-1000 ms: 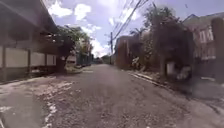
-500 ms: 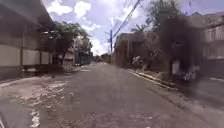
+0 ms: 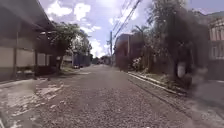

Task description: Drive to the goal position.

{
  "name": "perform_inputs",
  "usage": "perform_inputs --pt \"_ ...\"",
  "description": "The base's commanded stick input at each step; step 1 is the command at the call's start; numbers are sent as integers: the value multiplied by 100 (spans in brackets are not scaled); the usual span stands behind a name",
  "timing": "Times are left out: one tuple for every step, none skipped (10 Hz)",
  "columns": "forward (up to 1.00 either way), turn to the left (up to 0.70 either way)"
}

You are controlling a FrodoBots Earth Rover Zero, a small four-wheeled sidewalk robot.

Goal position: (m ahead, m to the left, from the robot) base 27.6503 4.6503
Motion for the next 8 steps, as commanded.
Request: perform_inputs --pt "70 18" --pt "70 27" --pt "70 27" --pt "70 27" --pt "70 0" --pt "70 0" --pt "70 0" --pt "70 0"
